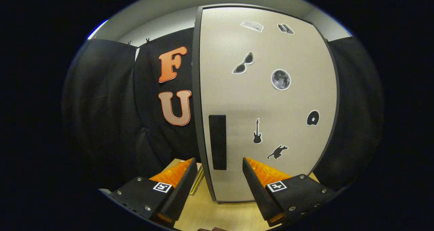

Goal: Open the shoe cabinet door, grab the shoes and put them into the shoe cabinet, then close the shoe cabinet door.

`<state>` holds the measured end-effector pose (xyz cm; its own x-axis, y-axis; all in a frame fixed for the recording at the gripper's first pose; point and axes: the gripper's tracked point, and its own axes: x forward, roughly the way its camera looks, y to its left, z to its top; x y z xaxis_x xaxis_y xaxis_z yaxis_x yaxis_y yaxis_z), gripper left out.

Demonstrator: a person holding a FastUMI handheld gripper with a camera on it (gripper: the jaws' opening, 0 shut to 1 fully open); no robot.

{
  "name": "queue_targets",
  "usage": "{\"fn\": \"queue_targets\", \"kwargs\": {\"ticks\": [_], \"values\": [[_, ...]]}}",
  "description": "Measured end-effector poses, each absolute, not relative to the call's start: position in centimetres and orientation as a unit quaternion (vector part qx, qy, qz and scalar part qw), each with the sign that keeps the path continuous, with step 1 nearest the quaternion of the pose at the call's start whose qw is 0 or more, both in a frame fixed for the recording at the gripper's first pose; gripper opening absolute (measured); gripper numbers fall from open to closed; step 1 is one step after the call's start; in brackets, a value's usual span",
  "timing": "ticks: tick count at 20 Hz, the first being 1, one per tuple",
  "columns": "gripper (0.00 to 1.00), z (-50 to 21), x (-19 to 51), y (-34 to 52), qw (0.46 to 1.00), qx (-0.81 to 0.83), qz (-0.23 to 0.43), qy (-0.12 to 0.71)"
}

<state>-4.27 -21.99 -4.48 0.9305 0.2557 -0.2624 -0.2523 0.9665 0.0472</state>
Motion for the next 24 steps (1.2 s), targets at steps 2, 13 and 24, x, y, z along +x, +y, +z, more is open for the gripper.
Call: {"fn": "queue_targets", "kwargs": {"ticks": [2, 13, 24], "values": [[0.86, -3.3, -6.7, -22.7, 0.985, 0.001, 0.124, 0.122], [0.86, 3.0, -16.2, -30.6, 0.996, -0.019, 0.071, 0.046], [0.87, 4.2, -22.6, -39.8, 0.997, 0.02, 0.066, 0.035]]}}
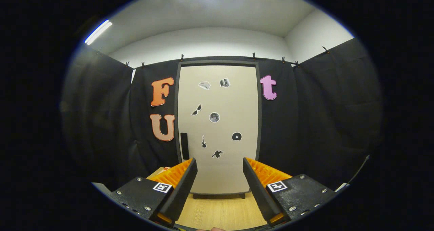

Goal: Open the shoe cabinet door, grab the shoes and put them into the shoe cabinet, then close the shoe cabinet door.

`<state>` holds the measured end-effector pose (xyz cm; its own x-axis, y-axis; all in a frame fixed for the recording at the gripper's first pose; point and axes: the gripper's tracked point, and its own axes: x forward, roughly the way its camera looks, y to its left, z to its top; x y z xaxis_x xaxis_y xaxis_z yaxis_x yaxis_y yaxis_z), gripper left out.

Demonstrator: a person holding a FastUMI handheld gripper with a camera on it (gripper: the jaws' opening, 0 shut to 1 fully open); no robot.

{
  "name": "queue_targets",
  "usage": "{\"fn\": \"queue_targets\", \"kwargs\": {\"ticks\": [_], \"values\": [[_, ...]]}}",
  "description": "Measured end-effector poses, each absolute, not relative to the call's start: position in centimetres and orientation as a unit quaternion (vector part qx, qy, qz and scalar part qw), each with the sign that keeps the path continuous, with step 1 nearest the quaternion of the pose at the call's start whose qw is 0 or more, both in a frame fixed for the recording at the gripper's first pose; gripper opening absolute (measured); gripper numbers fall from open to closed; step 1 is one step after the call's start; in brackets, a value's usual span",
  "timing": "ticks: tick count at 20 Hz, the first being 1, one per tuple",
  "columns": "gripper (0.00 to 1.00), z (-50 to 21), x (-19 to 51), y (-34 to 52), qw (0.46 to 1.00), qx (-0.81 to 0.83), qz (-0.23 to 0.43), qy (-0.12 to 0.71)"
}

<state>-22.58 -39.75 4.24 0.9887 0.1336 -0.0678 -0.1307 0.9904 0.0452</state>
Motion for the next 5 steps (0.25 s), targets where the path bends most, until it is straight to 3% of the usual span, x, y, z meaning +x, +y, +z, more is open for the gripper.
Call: {"fn": "queue_targets", "kwargs": {"ticks": [5], "values": [[0.87, 5.2, -24.5, -41.3, 0.997, 0.017, 0.075, 0.02]]}}
